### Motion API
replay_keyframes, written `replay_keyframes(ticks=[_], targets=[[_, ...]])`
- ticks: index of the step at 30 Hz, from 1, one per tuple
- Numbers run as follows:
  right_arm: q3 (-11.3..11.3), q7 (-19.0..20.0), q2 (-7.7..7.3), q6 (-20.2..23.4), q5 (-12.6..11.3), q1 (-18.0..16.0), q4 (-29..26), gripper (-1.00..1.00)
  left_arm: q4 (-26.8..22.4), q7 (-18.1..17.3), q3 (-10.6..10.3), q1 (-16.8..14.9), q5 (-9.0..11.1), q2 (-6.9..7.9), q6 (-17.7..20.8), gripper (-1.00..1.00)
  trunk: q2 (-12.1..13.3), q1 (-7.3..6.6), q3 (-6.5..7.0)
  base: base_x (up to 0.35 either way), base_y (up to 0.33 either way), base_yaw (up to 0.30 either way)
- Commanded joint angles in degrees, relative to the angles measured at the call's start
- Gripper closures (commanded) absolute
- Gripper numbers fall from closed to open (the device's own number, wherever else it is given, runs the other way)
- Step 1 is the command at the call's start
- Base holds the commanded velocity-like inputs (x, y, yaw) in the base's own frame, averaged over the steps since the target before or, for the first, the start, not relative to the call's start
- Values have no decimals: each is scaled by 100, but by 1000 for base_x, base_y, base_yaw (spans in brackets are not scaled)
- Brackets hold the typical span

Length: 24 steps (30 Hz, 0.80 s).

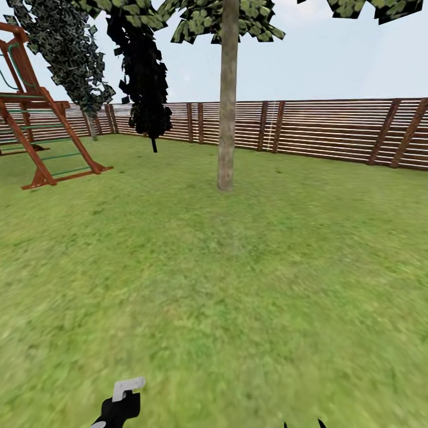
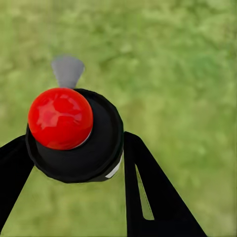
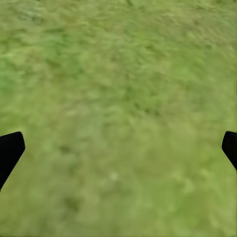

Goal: In the garden, pick up the pesticide atomizer on the floor and spray pesticide onto both trees until each tree trunk is fully covered.

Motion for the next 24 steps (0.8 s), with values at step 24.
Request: replay_keyframes(ticks=[24], targets=[[0,0,2,0,0,0,0,-100,0,-1,0,0,6,-7,0,100,0,0,0,338,0,0]])
